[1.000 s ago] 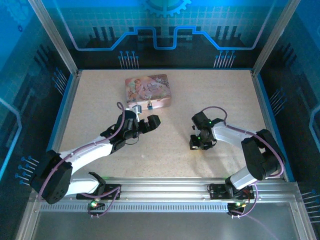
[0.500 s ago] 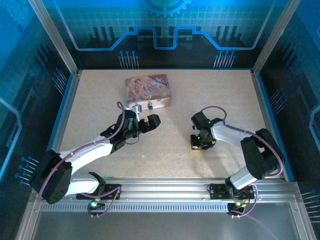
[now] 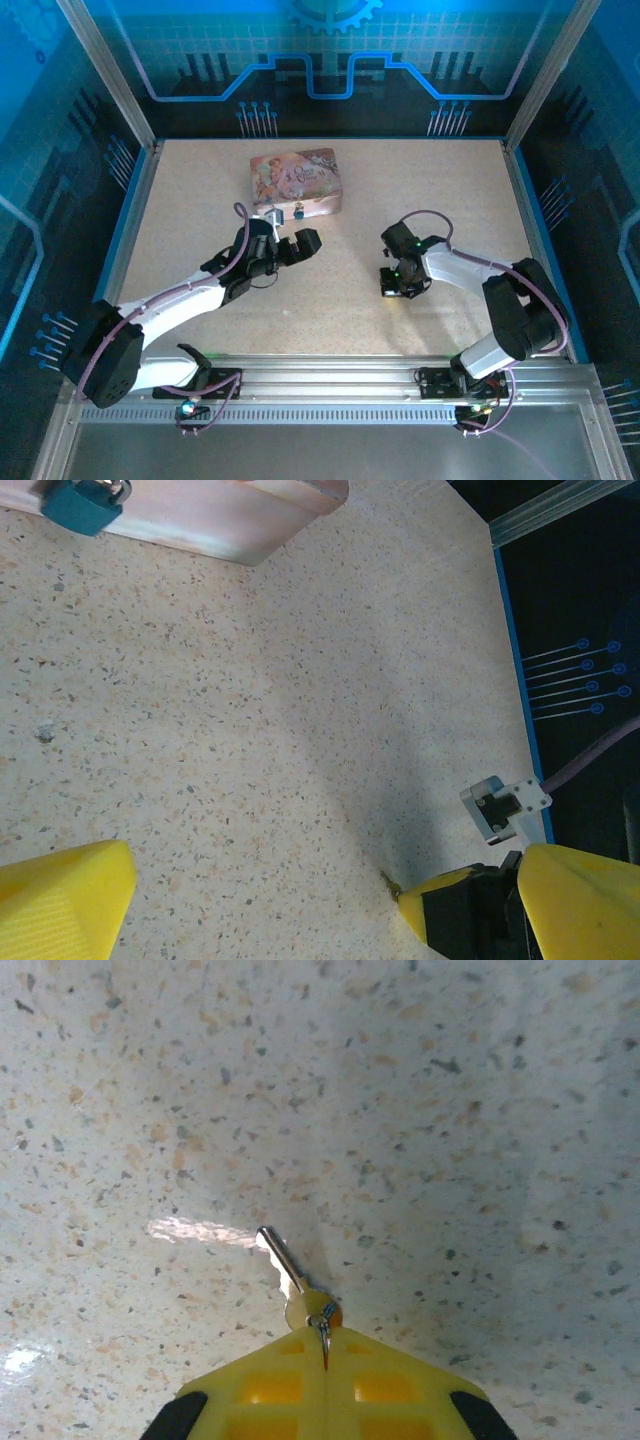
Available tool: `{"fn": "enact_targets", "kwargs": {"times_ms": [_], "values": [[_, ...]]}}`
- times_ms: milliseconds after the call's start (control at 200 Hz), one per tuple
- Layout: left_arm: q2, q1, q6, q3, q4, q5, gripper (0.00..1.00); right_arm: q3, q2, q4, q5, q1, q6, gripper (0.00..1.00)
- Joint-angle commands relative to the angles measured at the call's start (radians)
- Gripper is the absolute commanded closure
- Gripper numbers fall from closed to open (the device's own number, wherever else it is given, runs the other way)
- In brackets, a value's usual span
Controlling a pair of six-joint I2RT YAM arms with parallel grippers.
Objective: Unlock the padlock with the key
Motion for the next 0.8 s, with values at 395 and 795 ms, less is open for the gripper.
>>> {"fn": "enact_targets", "kwargs": {"times_ms": [395,795], "values": [[-0.011,0.014,-0.175,0.078,0.074,0.13,0.04,-0.075,-0.319,0.227,-0.03,0.009,0.028,1.0],[0.074,-0.037,-0.135,0.231,0.141,0.249,0.23,-0.034,-0.491,0.405,-0.028,0.053,0.078,1.0]]}}
